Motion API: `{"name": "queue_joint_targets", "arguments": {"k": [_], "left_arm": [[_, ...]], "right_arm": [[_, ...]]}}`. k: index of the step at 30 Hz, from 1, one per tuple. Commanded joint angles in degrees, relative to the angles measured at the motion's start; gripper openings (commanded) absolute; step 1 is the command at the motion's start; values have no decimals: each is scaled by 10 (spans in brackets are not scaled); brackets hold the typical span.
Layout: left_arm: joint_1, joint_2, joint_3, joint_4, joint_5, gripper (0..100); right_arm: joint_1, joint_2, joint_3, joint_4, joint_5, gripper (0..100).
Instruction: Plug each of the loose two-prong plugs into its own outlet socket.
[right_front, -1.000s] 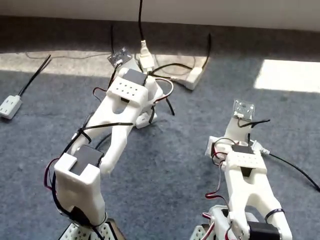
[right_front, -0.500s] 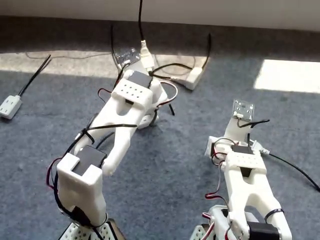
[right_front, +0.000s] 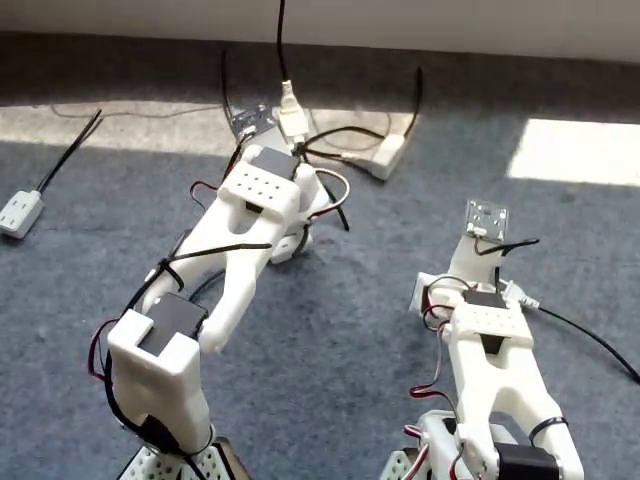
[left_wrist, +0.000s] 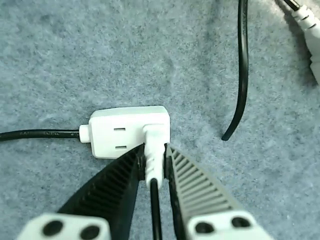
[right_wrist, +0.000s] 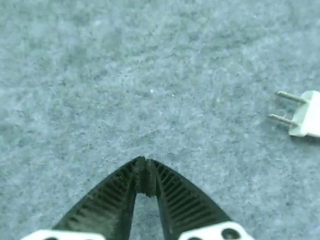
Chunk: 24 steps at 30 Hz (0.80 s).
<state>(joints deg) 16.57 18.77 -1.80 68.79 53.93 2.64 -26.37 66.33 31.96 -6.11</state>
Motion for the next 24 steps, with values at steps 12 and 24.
{"name": "queue_joint_targets", "arguments": {"k": [12, 24], "left_arm": [[-12, 0, 97, -47, -43, 7], [-14, -7, 13, 14, -201, 186]], "right_arm": [[-4, -17, -1, -9, -3, 9], [-5, -14, -3, -10, -3, 9]]}}
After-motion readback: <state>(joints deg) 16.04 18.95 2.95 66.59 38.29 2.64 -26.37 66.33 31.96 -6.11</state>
